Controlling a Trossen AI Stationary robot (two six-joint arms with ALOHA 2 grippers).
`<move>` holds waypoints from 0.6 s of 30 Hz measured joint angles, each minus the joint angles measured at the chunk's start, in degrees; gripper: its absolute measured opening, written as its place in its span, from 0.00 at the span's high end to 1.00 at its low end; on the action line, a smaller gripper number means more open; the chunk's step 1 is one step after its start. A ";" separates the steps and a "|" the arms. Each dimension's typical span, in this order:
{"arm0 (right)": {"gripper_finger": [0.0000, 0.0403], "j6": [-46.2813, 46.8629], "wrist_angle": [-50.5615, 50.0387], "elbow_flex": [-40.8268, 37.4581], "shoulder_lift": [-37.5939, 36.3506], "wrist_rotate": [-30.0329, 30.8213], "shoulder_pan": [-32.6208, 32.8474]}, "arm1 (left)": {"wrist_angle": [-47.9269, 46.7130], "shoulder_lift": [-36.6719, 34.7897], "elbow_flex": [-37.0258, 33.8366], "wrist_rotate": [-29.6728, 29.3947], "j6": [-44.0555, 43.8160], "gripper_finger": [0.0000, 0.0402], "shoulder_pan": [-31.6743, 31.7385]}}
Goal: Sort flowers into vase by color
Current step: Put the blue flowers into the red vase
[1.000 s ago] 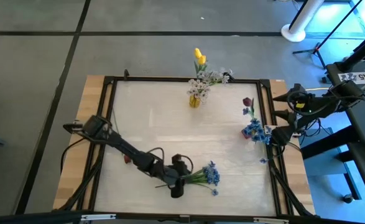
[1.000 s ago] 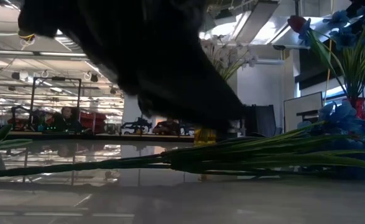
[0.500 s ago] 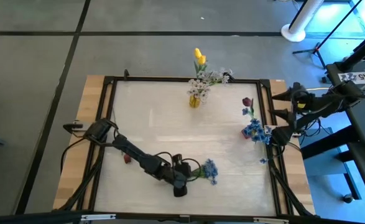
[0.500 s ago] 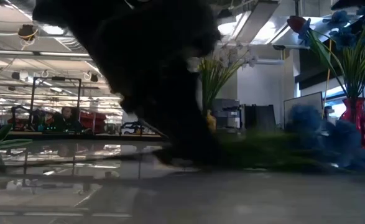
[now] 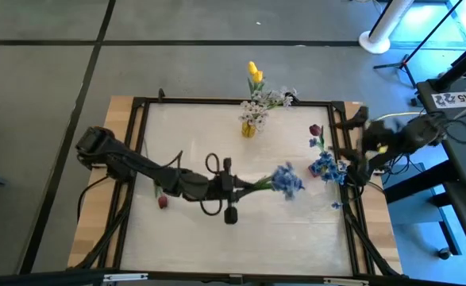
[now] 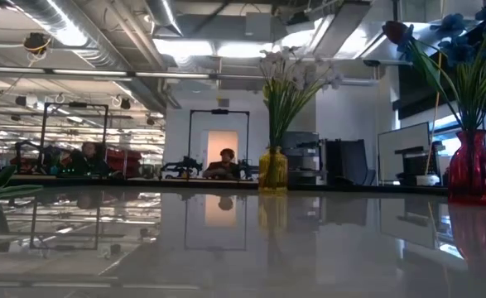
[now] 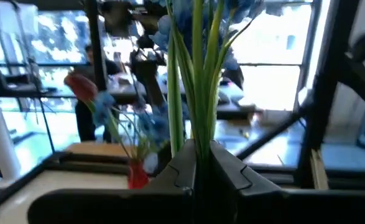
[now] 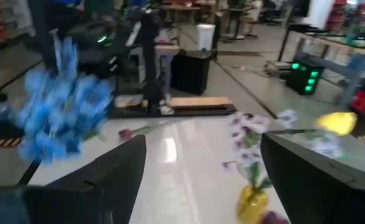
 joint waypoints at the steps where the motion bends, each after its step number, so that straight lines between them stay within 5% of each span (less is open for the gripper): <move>1: 0.22 0.12 1.10 -1.62 0.46 0.03 0.00 | 1.31 0.17 0.00 0.38 0.25 0.96 0.57; 7: 0.22 1.98 12.93 -8.47 7.53 -3.59 0.00 | 6.13 0.17 0.04 3.55 0.93 0.94 3.73; 18: 0.22 4.35 27.51 -3.81 24.55 -2.50 -3.19 | 3.29 0.21 0.07 5.89 2.38 0.94 5.37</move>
